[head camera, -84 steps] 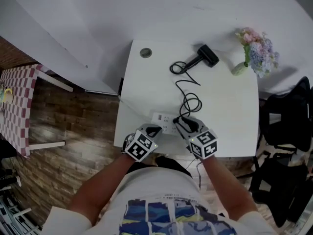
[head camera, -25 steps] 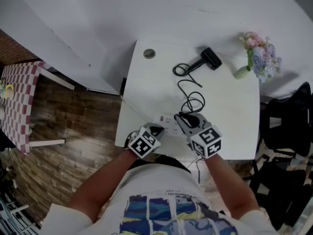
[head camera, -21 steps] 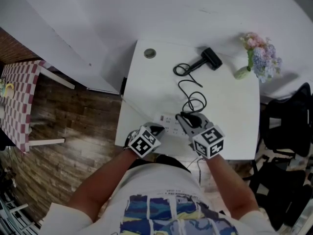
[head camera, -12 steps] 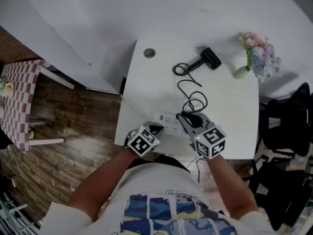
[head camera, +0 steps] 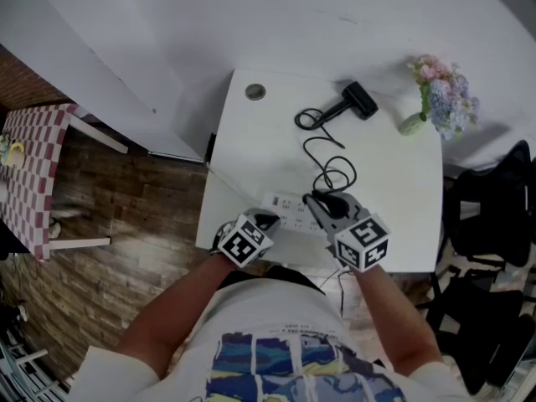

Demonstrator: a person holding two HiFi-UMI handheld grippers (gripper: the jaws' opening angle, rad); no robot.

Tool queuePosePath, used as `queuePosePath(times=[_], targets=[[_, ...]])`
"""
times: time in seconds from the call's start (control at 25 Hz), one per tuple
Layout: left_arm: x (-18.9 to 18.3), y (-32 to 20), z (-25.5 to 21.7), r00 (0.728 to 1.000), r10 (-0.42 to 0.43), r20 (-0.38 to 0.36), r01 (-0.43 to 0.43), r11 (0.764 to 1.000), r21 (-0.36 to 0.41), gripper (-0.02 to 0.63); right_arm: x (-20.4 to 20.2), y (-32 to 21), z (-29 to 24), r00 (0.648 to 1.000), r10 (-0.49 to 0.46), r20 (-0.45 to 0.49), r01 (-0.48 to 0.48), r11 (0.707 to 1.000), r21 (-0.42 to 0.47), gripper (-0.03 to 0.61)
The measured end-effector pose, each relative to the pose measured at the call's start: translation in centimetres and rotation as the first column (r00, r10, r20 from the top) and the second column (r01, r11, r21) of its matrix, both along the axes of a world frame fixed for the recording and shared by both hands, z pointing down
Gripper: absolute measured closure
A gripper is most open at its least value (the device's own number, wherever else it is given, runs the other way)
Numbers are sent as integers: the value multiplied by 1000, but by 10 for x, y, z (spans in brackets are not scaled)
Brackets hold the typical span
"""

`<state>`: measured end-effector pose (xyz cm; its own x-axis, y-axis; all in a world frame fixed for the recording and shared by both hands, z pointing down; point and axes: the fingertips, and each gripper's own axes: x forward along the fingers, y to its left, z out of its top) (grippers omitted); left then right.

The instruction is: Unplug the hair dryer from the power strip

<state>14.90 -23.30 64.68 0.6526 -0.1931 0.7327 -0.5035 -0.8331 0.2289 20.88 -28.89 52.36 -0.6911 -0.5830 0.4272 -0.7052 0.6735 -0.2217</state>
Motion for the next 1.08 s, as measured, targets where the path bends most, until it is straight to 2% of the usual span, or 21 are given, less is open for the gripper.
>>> queuePosePath(times=[1.08], targets=[[1,0,0,1000,-16,4,16,1000,3,611,14,2,-2,999,26,28,-26,1000,-8,531]])
